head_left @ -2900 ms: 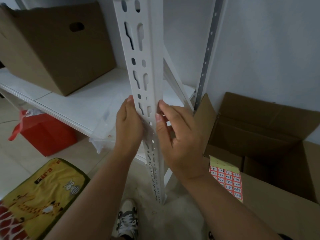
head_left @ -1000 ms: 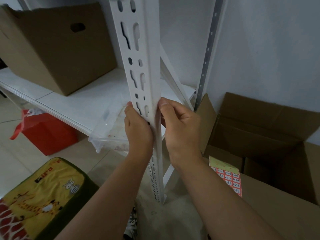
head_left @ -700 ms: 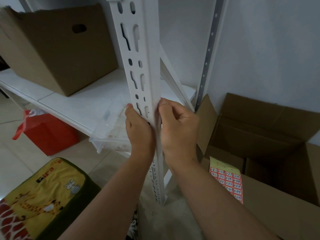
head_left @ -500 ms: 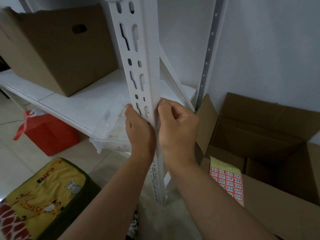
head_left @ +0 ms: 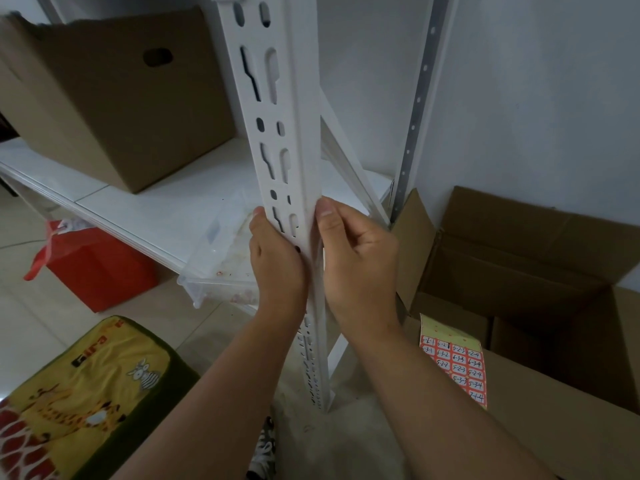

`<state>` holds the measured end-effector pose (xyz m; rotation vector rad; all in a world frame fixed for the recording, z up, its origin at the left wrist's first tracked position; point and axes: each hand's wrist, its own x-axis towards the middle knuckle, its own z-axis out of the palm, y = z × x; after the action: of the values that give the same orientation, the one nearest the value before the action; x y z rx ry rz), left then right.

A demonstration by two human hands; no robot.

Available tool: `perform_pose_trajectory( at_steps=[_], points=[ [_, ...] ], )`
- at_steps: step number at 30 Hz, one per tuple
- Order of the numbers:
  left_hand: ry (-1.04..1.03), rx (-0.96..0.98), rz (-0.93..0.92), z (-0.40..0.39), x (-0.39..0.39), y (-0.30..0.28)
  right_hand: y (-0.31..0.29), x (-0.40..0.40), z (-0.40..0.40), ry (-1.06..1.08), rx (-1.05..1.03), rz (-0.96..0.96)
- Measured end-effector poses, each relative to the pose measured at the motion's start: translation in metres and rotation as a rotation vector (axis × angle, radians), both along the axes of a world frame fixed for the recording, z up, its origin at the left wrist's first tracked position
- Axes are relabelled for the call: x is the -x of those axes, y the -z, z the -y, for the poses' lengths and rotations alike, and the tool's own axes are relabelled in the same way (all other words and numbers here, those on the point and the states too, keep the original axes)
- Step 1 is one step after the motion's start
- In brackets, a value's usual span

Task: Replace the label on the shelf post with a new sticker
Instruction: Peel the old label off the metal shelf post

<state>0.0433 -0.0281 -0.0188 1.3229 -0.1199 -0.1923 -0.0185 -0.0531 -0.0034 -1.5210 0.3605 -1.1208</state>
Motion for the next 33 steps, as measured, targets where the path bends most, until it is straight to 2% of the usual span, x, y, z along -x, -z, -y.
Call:
perform_pose_trajectory(
  at_steps=[10,16,27,33],
  points=[
    [-0.034,0.016,-0.021,0.002,0.003,-0.002,-0.001,-0.004,0.0,0.062,0.029,0.014],
    [-0.041,-0.008,-0.018,0.001,0.001,0.0,0.005,-0.003,-0.002,0.003,-0.006,0.034],
    [-0.045,-0.011,-0.03,0.003,0.001,0.0,0.005,-0.002,0.013,0.121,0.224,-0.039],
    [-0.05,0.005,-0.015,0.003,0.002,0.001,0.0,-0.002,0.01,0.084,0.133,-0.036]
  ],
)
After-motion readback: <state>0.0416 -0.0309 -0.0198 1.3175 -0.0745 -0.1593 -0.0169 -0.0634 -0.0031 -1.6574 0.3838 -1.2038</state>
